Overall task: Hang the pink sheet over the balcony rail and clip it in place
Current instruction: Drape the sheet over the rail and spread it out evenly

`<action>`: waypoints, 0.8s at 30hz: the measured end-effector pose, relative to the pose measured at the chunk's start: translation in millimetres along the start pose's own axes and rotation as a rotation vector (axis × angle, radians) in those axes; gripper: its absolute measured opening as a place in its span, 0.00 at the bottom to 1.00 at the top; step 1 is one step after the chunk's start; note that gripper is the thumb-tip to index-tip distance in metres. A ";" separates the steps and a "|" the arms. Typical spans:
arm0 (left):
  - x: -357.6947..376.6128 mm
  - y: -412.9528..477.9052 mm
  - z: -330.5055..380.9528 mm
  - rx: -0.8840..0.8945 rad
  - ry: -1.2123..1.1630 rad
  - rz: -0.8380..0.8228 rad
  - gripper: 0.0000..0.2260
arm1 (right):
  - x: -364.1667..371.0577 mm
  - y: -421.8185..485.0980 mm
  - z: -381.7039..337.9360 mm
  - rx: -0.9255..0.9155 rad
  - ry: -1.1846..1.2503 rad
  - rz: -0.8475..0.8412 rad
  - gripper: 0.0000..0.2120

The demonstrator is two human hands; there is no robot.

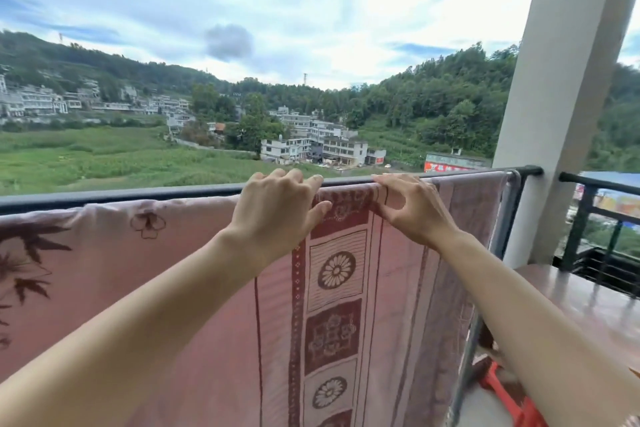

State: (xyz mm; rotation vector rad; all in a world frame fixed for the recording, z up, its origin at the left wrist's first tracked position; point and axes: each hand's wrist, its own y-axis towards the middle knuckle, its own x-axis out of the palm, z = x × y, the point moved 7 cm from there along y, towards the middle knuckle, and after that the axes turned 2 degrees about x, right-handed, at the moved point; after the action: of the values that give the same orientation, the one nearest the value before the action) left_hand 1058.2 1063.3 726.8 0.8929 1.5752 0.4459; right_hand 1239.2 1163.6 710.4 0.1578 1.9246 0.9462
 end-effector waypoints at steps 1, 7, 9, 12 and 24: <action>7.4 9.5 10.0 0.002 -0.015 -0.005 0.22 | -0.3 4.1 10.1 -0.016 0.078 0.009 0.24; 42.6 38.9 45.5 -0.079 -0.077 0.013 0.18 | -4.9 23.3 41.8 -0.155 0.403 0.042 0.14; 43.2 38.7 49.4 -0.134 -0.119 0.107 0.13 | -8.6 26.8 46.9 -0.238 0.414 0.073 0.09; 41.0 36.5 55.5 -0.238 -0.139 0.223 0.09 | -16.4 26.3 39.7 -0.419 0.321 0.103 0.05; 54.8 -19.5 117.6 -0.485 0.060 0.231 0.12 | -5.4 -35.0 62.5 -0.703 0.403 -0.094 0.06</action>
State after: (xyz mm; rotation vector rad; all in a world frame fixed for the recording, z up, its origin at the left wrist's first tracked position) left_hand 1165.3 1068.9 651.1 0.6871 1.3346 0.9799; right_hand 1301.3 1171.1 675.2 -0.5650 1.8027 1.6161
